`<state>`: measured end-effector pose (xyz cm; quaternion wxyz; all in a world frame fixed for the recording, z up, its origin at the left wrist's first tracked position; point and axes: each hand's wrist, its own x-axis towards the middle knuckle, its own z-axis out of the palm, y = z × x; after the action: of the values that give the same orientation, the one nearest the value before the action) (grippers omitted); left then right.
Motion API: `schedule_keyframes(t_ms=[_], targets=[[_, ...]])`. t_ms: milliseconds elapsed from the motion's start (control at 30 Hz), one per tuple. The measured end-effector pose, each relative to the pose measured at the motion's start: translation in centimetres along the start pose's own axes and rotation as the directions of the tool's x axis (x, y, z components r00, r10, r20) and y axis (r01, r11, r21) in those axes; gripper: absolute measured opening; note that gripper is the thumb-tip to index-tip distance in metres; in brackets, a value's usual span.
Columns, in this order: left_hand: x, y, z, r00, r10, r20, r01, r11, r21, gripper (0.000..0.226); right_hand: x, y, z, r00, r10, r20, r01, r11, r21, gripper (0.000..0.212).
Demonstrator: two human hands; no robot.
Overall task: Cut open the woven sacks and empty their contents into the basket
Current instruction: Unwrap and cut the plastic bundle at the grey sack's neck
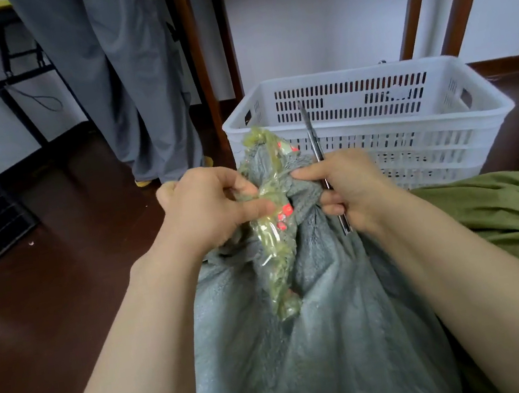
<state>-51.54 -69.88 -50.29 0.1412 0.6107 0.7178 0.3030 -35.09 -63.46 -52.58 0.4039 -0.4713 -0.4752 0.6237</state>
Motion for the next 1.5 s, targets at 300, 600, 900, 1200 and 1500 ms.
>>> schedule_keyframes(t_ms=[300, 600, 900, 1200, 1500], targets=[[-0.3, -0.2, 0.7, 0.962, 0.023, 0.273, 0.061, 0.953, -0.296, 0.049, 0.9, 0.6, 0.1, 0.981, 0.144, 0.131, -0.153, 0.986, 0.064, 0.004], [-0.3, -0.1, 1.3, 0.946, 0.154, 0.287, 0.008, 0.869, -0.494, 0.049, -0.2, -1.4, -0.5, 0.998, 0.020, 0.061, -0.021, 1.000, 0.014, 0.014], [0.7, -1.2, 1.8, 0.962, -0.253, 0.105, 0.259, 0.720, -0.644, 0.024, -3.6, -4.6, -0.3, 0.980, -0.061, 0.189, 0.167, 0.770, -0.616, 0.027], [1.1, -0.9, 2.4, 0.946, -0.320, 0.048, 0.269, 0.698, -0.663, 0.011, -6.0, -6.2, 0.1, 0.962, 0.069, 0.265, 0.204, 0.465, -0.861, 0.022], [1.3, -0.1, 2.2, 0.965, -0.233, -0.117, 0.148, 0.858, -0.493, 0.028, -7.2, -6.2, 2.4, 0.949, 0.009, 0.314, 0.311, 0.115, -0.943, 0.018]])
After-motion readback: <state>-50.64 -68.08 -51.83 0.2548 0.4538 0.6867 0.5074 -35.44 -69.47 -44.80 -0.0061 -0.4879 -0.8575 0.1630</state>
